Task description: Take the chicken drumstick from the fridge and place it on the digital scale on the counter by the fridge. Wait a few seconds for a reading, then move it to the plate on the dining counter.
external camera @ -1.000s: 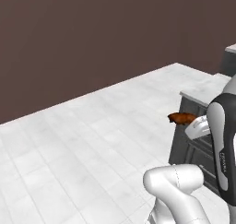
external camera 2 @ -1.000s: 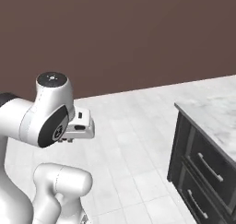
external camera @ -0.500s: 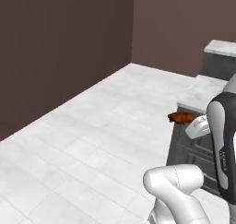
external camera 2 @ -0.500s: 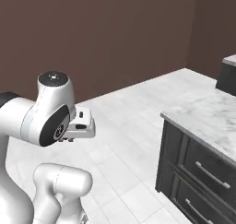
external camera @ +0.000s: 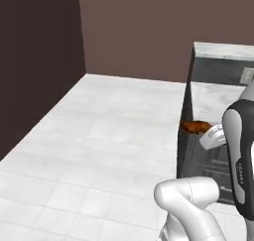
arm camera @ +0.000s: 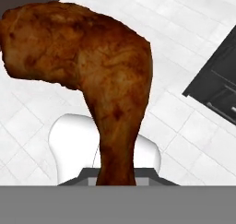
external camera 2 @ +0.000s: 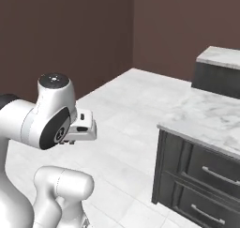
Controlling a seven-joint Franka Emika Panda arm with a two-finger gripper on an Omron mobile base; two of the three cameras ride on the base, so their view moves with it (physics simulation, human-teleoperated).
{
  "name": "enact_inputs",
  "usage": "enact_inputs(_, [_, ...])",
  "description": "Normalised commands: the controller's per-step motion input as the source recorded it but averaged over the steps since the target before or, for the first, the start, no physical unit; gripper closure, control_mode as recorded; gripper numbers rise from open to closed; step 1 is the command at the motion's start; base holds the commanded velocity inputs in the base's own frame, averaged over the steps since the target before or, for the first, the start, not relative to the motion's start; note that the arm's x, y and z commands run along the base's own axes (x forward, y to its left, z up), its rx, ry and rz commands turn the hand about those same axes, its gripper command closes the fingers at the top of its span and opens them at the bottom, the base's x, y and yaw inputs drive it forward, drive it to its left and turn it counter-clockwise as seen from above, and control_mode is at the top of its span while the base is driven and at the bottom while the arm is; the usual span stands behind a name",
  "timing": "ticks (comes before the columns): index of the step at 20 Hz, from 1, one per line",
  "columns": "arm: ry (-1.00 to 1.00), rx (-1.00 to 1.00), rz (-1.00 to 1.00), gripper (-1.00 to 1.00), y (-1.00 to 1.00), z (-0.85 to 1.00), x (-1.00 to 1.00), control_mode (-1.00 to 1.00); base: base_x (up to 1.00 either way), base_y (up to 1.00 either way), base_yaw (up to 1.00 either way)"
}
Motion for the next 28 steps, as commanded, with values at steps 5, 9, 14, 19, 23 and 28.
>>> enact_inputs(5, [0.0,0.0,0.0,1.0,0.0,0.0,0.0,1.0,1.0,0.72,-0.6])
enact_inputs(9, [0.0,0.0,0.0,1.0,0.0,0.0,0.0,1.0,0.99,0.79,-0.58])
enact_inputs(14, [0.0,0.0,0.0,1.0,0.0,0.0,0.0,1.0,0.95,0.86,-0.58])
enact_inputs(19, [0.0,0.0,0.0,1.0,0.0,0.0,0.0,1.0,0.86,0.99,-0.56])
enact_inputs(23, [0.0,0.0,0.0,1.0,0.0,0.0,0.0,1.0,0.85,1.0,-0.55])
enact_inputs(28, [0.0,0.0,0.0,1.0,0.0,0.0,0.0,1.0,0.83,1.0,-0.56])
